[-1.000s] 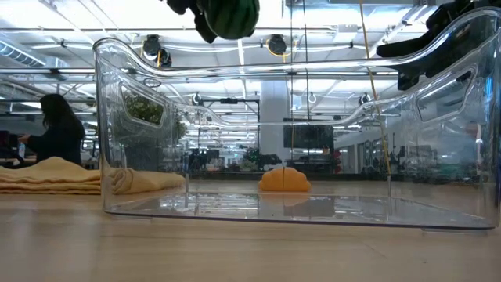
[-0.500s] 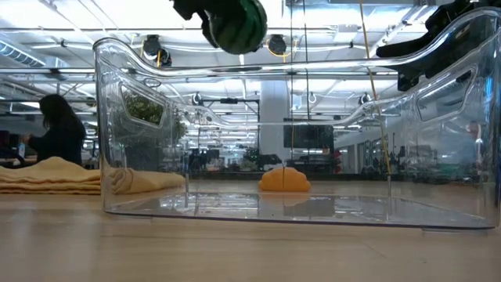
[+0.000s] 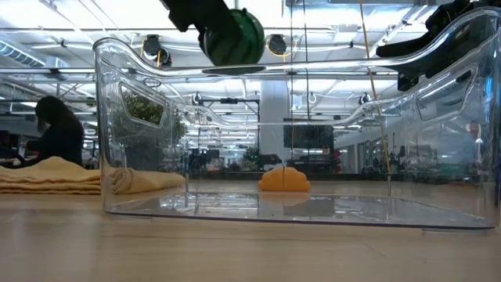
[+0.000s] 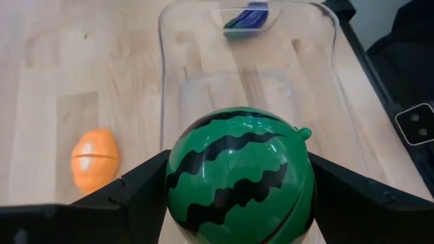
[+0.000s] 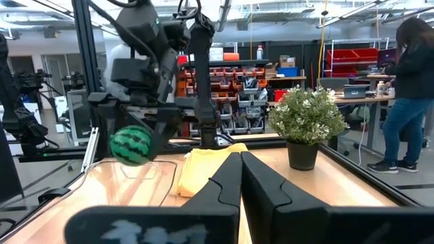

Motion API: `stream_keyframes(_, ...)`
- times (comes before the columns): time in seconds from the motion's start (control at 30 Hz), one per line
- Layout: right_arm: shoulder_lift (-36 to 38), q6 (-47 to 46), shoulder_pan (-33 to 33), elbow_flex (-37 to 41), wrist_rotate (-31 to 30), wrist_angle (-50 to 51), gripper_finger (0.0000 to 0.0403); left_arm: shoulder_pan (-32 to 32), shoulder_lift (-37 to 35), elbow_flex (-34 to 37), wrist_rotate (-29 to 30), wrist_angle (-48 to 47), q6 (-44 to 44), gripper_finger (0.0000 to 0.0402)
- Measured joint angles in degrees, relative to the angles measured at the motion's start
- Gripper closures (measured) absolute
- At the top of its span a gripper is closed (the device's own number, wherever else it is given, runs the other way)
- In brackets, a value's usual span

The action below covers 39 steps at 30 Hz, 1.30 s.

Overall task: Pick and placing Produce into tupperware
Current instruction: Put the green watermelon into the transparent bin

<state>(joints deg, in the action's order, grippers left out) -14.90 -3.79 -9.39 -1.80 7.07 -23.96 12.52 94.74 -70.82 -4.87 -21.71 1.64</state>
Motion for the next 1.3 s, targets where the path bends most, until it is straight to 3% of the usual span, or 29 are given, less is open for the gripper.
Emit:
stream_keyframes(0.67,-1.0,0.2,0.0,0.0,0.0,-0.1,0.0403,2.0,6.6,-0.1,0.4,3.9,-1.5,0.0105)
stream_keyframes(0.9,-1.6,0.2,0.0,0.0,0.0,-0.5,0.0403,2.8,7.4,0.0,0.4,3.8,0.0,0.0105)
stream_keyframes(1.3,-1.7,0.2,0.0,0.0,0.0,-0.6,0.0403,5.2,7.3,0.0,0.6,4.2,-4.8,0.0105)
